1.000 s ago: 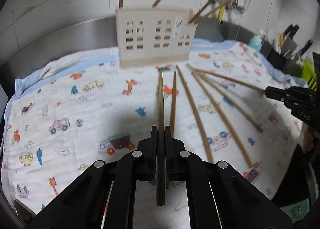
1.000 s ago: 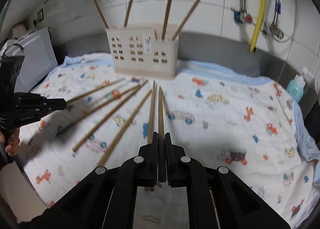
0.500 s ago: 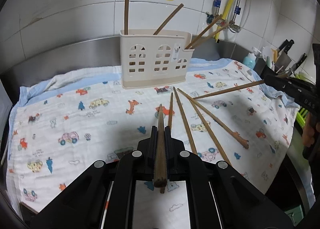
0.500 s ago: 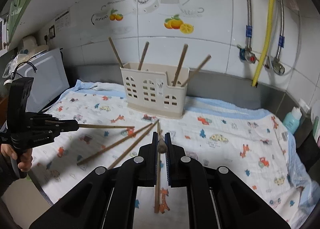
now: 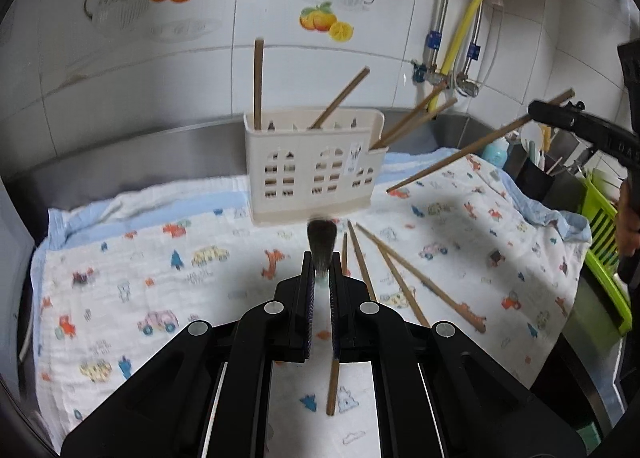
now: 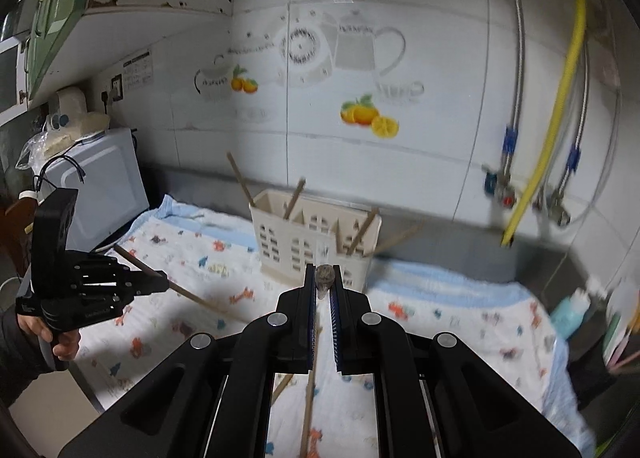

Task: Organize utensils
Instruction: 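Raise the left tool's chopstick upright over the holder while the right tool lifts its own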

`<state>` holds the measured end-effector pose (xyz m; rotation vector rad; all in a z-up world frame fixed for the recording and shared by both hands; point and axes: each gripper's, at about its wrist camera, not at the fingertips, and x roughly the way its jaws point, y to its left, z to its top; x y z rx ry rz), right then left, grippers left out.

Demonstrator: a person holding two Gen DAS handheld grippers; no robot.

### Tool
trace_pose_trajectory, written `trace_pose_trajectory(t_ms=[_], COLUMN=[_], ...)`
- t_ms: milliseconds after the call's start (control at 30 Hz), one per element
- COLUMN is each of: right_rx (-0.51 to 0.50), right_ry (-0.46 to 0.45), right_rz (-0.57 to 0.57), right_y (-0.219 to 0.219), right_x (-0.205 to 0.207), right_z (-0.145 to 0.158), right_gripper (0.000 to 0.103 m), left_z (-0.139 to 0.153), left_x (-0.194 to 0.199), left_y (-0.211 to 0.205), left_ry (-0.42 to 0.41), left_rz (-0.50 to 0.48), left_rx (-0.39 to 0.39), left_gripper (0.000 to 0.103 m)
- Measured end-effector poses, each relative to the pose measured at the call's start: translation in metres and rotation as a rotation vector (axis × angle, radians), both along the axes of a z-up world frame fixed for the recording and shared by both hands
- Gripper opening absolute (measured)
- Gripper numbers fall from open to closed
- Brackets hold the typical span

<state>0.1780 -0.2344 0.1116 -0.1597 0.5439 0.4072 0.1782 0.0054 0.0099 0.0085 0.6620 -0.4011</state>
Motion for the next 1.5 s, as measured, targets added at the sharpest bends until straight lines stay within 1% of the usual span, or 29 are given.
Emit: trace_pose_trajectory(t_ms=[67,100,133,167,233,400,533,733,800,900,1033,1100,1200,1367,1500], right_rx=[-0.014,-0.014,-0.031,-0.031,-0.038,-0.07,-0.082,-0.092,-0.095,-0.094,-0.091,-0.096,-0.1,-0.105,-0.107], right_ry=[-0.015,-0.015,-0.033,-0.033,-0.039,-0.062,-0.059,-0.021,-0.002,0.028,0.052,0.062,0.079,0.098,0.107], right_rz=[0.01,0.01,0.013,0.013,0.023,0.022,0.012,-0.003,-0.004,0.0,0.004,0.005,0.006,0.007,0.009], right_y=[0.004,0.004,0.006,0.006,0.009,0.016,0.018,0.017,0.017,0.017,0.017,0.018,0.02,0.022,0.023], right_x=[0.003,0.003,0.007,0.007,0.014,0.029,0.044,0.069,0.076,0.084,0.093,0.097,0.103,0.111,0.116], right_z=[0.01,0.01,0.021,0.021,0.033,0.051,0.054,0.049,0.044,0.037,0.03,0.028,0.025,0.02,0.016], right_gripper=[0.006,0.007,0.007,0.007,0.007,0.007,0.007,0.007,0.007,0.007,0.007,0.007,0.007,0.007,0.007], left_z=[0.007,0.01,0.013,0.017,0.028,0.062,0.091,0.138,0.148,0.155,0.15,0.141,0.131,0.114,0.101], left_x=[0.004,0.005,0.006,0.008,0.012,0.021,0.027,0.039,0.042,0.052,0.072,0.085,0.1,0.125,0.14], left_y=[-0.002,-0.003,-0.004,-0.005,-0.007,-0.01,-0.016,-0.021,-0.022,-0.025,-0.029,-0.032,-0.033,-0.035,-0.034], left_ry=[-0.012,-0.018,-0.024,-0.031,-0.049,-0.123,-0.188,-0.279,-0.299,-0.32,-0.279,-0.241,-0.186,-0.121,-0.069], left_rz=[-0.002,-0.004,-0.005,-0.005,-0.004,-0.005,-0.001,0.01,0.014,0.029,0.037,0.046,0.05,0.077,0.077], left_rx=[0.006,0.008,0.011,0.013,0.013,0.018,0.037,0.049,0.051,0.072,0.086,0.104,0.103,0.131,0.119], left_gripper=[0.006,0.006,0.006,0.006,0.006,0.006,0.006,0.006,0.006,0.006,0.006,0.006,0.006,0.006,0.006])
